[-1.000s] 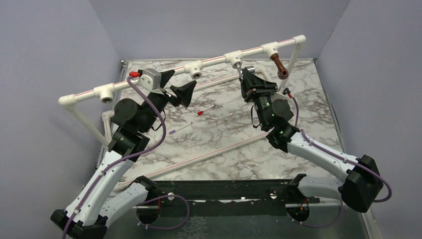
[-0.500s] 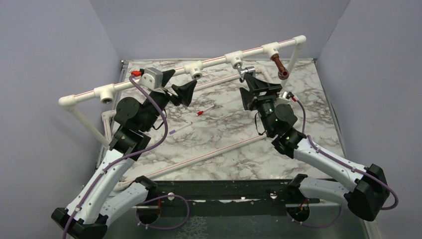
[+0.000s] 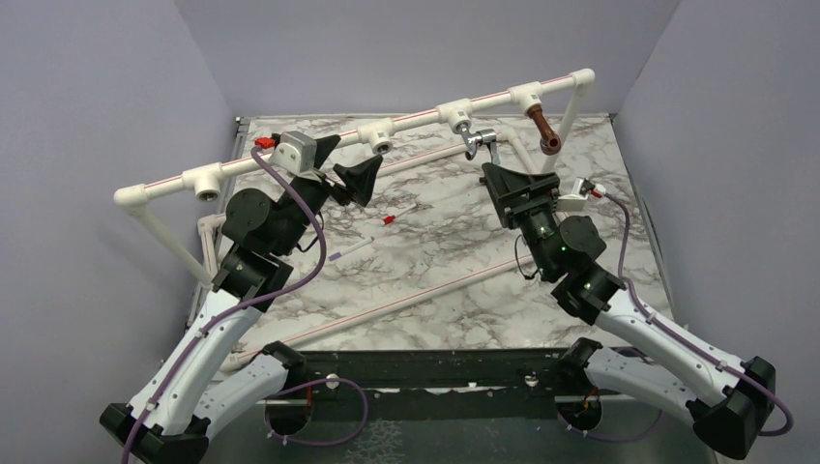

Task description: Install the water faucets

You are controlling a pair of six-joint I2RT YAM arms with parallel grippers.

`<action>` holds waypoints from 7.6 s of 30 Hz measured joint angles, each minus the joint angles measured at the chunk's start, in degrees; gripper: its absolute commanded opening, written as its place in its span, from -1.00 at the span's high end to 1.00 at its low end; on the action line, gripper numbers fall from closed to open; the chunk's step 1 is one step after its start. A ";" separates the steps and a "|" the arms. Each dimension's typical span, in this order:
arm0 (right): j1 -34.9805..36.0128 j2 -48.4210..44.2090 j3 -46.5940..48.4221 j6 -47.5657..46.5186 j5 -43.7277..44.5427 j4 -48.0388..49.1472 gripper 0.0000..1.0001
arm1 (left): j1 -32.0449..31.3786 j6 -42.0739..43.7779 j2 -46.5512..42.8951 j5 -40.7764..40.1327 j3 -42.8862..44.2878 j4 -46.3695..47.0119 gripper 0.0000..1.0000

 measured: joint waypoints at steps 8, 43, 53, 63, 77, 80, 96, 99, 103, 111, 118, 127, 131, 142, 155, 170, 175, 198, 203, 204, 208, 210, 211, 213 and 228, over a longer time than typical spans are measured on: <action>0.00 -5.01 -0.72 -22.73 -3.69 -1.01 -0.57 | 0.00 -0.02 0.00 0.00 0.00 0.00 -0.82; 0.11 3.04 12.52 -136.63 -31.19 -8.39 -0.66 | 0.00 -1.01 0.76 0.02 -0.98 0.37 -0.90; 0.24 8.96 11.93 -148.80 -26.08 -2.67 -0.49 | 0.00 -1.09 -0.07 0.02 -1.33 0.90 -0.91; 0.26 15.15 11.56 -154.59 -20.72 6.32 -0.29 | 0.00 -1.09 -0.87 0.00 -2.25 1.84 -0.91; 0.26 17.38 11.37 -151.16 -19.39 11.08 0.33 | 0.00 -1.11 -0.90 0.02 -2.29 2.14 -0.90; 0.26 17.90 11.37 -150.00 -19.19 11.82 0.73 | 0.00 -1.11 -0.90 0.02 -2.27 2.16 -0.91; 0.31 17.27 10.82 -128.80 -19.04 14.19 0.99 | 0.00 -1.16 -0.87 0.02 -2.29 2.16 -0.91; 0.20 17.16 10.82 -122.33 -18.58 14.67 0.99 | 0.00 -1.16 -0.87 0.02 -2.29 2.16 -0.90; 0.20 17.16 10.82 -112.74 -17.18 15.58 0.99 | 0.00 -1.16 -0.83 0.02 -2.29 2.16 -0.91; 0.22 17.16 10.82 -92.35 -13.51 16.76 0.99 | 0.00 -1.18 -0.59 0.02 -2.29 2.16 -0.91; 0.26 17.16 10.73 -66.90 -8.68 17.40 0.99 | 0.00 -1.18 -0.57 0.02 -2.29 2.16 -0.90; 0.31 17.16 9.38 -35.76 -2.60 18.43 0.99 | 0.00 -1.18 -0.55 0.02 -2.29 2.16 -0.91; 0.33 17.16 8.96 -25.57 -1.05 18.23 0.99 | 0.00 -1.40 -0.55 0.02 -2.29 2.16 -0.90; 0.48 16.37 8.98 -1.38 1.40 13.44 0.99 | -0.13 -1.97 -0.46 0.09 -2.29 2.19 -0.91; 0.63 14.78 10.36 8.72 1.90 6.08 0.93 | -0.37 -2.43 -0.44 0.50 -2.29 2.21 -0.91; 0.63 12.94 10.58 16.57 2.29 2.86 -0.18 | -0.31 -2.40 0.37 0.46 -2.29 2.25 -0.90; 0.61 10.84 10.58 17.40 2.56 0.68 -0.24 | -0.31 -2.40 0.79 0.46 -2.29 2.23 -0.91; 0.59 -3.10 9.88 -41.07 2.80 -5.90 -0.44 | -0.31 -2.43 1.01 0.46 -2.29 2.23 -0.90; 0.59 -1.73 14.45 -60.63 -3.63 -9.44 -0.44 | -0.31 -2.43 0.98 0.48 -2.29 2.23 -0.90; 0.59 -1.31 15.58 -64.85 -5.18 -10.34 -0.44 | -0.31 -2.43 0.94 0.48 -2.29 2.23 -0.90; 0.59 0.33 19.54 -81.46 -12.02 -14.99 -0.47 | -0.31 -2.40 0.52 0.48 -2.29 2.21 -0.90; 0.59 1.03 20.39 -89.48 -15.13 -17.59 -0.44 | -0.31 -2.40 0.26 0.48 -2.29 2.21 -0.91; 0.59 1.27 20.44 -93.39 -16.46 -18.82 -0.42 | -0.31 -2.40 0.15 0.48 -2.29 2.21 -0.91; 0.59 1.86 20.31 -100.89 -18.45 -21.03 -0.41 | -0.31 -2.38 -0.02 0.46 -2.29 2.21 -0.91; 0.76 2.36 10.93 -143.32 -22.58 -12.46 -0.42 | -0.31 -2.34 -0.09 0.46 -2.29 2.21 -0.91</action>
